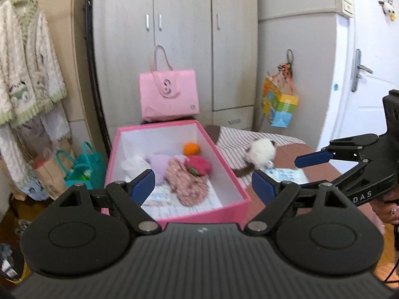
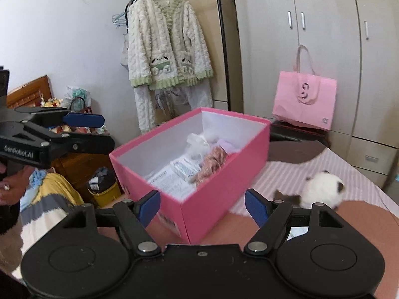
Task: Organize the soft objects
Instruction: 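Withdraw both tools from the box toward the blue-and-white wipes pack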
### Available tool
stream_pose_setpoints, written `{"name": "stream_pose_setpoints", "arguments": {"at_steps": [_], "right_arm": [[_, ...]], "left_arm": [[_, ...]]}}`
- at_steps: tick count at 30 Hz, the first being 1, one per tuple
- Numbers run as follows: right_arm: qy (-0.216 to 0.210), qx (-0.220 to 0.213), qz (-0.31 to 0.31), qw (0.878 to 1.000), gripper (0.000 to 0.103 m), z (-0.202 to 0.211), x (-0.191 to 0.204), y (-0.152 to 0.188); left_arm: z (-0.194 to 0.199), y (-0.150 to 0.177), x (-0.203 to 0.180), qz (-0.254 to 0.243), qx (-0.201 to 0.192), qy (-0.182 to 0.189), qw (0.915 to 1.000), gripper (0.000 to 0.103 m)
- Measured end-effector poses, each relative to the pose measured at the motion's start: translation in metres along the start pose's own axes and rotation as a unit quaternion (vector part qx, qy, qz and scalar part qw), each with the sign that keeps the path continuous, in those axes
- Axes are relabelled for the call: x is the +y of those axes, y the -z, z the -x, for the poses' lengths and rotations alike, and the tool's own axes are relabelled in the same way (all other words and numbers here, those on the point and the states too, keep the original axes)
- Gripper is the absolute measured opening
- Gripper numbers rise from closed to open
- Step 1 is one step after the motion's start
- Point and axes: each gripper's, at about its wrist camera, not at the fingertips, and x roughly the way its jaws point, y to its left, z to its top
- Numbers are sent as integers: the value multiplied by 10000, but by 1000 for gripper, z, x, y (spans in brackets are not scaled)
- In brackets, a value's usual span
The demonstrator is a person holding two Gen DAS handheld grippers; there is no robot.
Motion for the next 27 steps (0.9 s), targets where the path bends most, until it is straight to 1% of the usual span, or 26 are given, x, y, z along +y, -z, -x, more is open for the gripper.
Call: {"name": "stream_pose_setpoints", "arguments": {"at_steps": [4, 6, 9, 12, 15, 17, 20, 22, 26, 27], "right_arm": [[269, 57, 104, 9996, 80, 23, 5, 14], [417, 74, 149, 9990, 80, 34, 9, 20], [520, 13, 292, 9982, 81, 49, 14, 30], [370, -218, 401, 9983, 82, 63, 14, 37], [431, -261, 293, 9983, 82, 72, 8, 45], [533, -191, 165, 9983, 82, 74, -1, 53], [756, -144, -42, 9970, 82, 78, -17, 67], [907, -218, -106, 9956, 82, 83, -25, 76], [762, -431, -169, 9960, 82, 92, -44, 92], [787, -449, -136, 9958, 82, 91, -48, 94]], "left_arm": [[2, 9, -11, -17, 136, 257, 9996, 87], [-1, 13, -19, -85, 238, 331, 9991, 87], [-6, 16, -35, -230, 355, 463, 9980, 87], [-10, 19, -52, -369, 388, 642, 9965, 87], [-19, 18, -71, -461, 330, 860, 9947, 87], [-27, 18, -83, -479, 305, 1106, 9922, 87], [-41, 21, -91, -288, 319, 1404, 9892, 87], [-52, 23, -97, -213, 379, 1468, 9882, 87], [-76, 22, -120, -370, 331, 1346, 9897, 87], [-83, 22, -124, -330, 355, 1347, 9897, 87]]}}
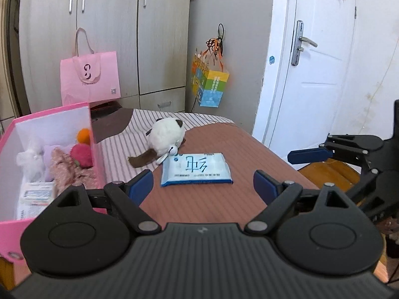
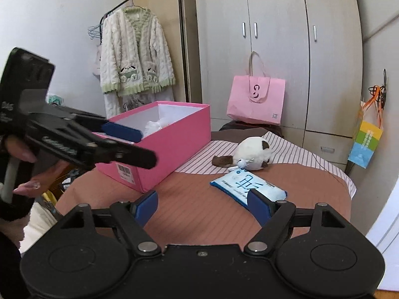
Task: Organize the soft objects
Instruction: 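Withdraw both tools from the box toward the blue-and-white wipes pack, then close the left tool on the blue-and-white wipes pack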
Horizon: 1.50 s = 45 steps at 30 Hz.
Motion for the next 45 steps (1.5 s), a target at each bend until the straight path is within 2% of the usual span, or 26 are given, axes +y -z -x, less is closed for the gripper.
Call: {"name": "stream_pose_setpoints", "arguments": {"at_steps": [3, 6, 14, 17, 19, 25, 29, 38, 41, 45], "right_arm": [[181, 52, 106, 9998, 82, -13, -11, 4], [277, 282, 70, 9992, 82, -33, -23, 7], [308, 628, 64, 9975, 82, -82, -51, 20], [258, 759, -111, 9967, 80, -99, -60, 23], [299, 820, -63, 9962, 80, -108, -63, 23], [439, 770, -13, 9961, 80, -124, -68, 18], [543, 885, -130, 9945, 80, -137, -69, 22], [723, 992, -389, 9917, 79, -149, -69, 23], [737, 996, -388, 9915, 69, -151, -67, 21], [893, 969, -608, 9894, 64, -152, -66, 20]], "left_arm": [[-25, -2, -1, 282, 157, 129, 9994, 87], [-54, -1, -1, 416, 325, 172, 9985, 84], [-126, 3, 15, 752, 593, -230, 9951, 84], [-147, 1, 23, 815, 670, -488, 9932, 78], [-157, -1, 29, 858, 717, -605, 9919, 70], [-174, -3, 46, 1029, 849, -658, 9889, 68], [-183, 2, 55, 1247, 947, -651, 9855, 69], [-187, 4, 50, 1146, 1035, -409, 9872, 71], [-186, 5, 35, 1014, 1112, -240, 9883, 69], [-184, 6, 25, 929, 1102, -318, 9891, 66]]}}
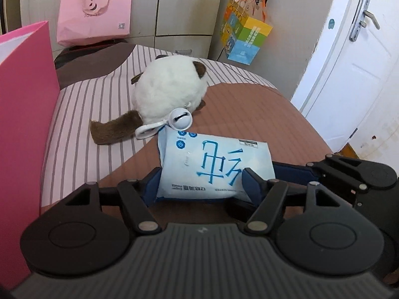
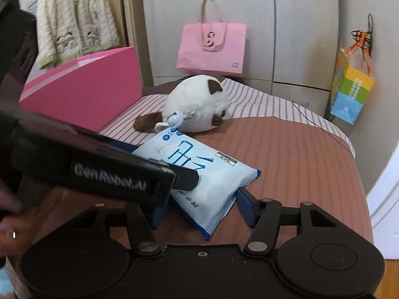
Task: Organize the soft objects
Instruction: 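Close the left tool on the blue-and-white wipes pack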
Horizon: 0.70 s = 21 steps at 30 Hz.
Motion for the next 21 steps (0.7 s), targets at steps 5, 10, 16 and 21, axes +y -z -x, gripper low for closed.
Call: {"name": "stream_pose_setpoints", "arguments": {"at_steps": [5, 10, 16, 21], "right_arm": [[60, -7, 21, 10000, 63, 0, 3, 0], [-7, -15, -48, 10000, 63, 1, 0, -1], [-70, -45, -152, 9998, 63, 7, 1, 1], [-101, -27, -102, 9999, 63, 15, 8, 1]], "left_arm": [[4, 0, 0, -3, 103, 76, 9999, 64], [7, -1, -8, -160, 181, -30, 9997, 64], [17, 2, -15, -327, 133, -124, 9993, 62], [29, 6, -13, -308, 126, -101, 9994, 62]]}}
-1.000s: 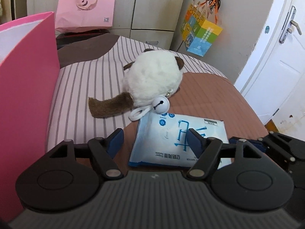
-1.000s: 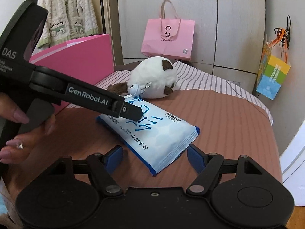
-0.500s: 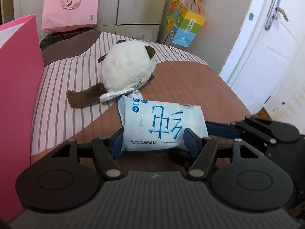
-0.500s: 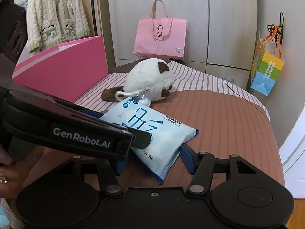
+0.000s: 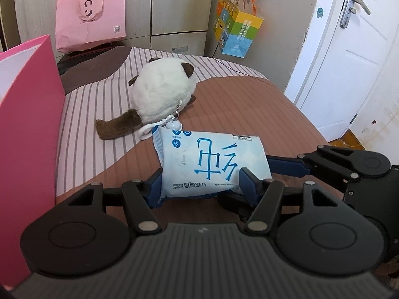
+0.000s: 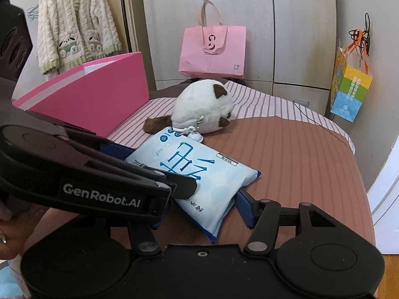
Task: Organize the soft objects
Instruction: 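Close the left tool on the blue-and-white wipes pack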
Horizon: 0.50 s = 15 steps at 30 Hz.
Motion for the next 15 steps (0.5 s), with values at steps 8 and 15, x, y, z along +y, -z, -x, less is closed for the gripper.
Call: {"name": "stream_pose_setpoints", "arguments": {"at_steps": [8, 15], "right_arm": [[-92, 129, 58, 9999, 65, 19, 16, 0], [-41, 322, 307, 9990, 66, 42, 38, 4]], "left_arm": [[27, 13, 3, 154, 31, 134, 9998, 62], [53, 29, 5, 348, 75, 303, 9989, 62]]}}
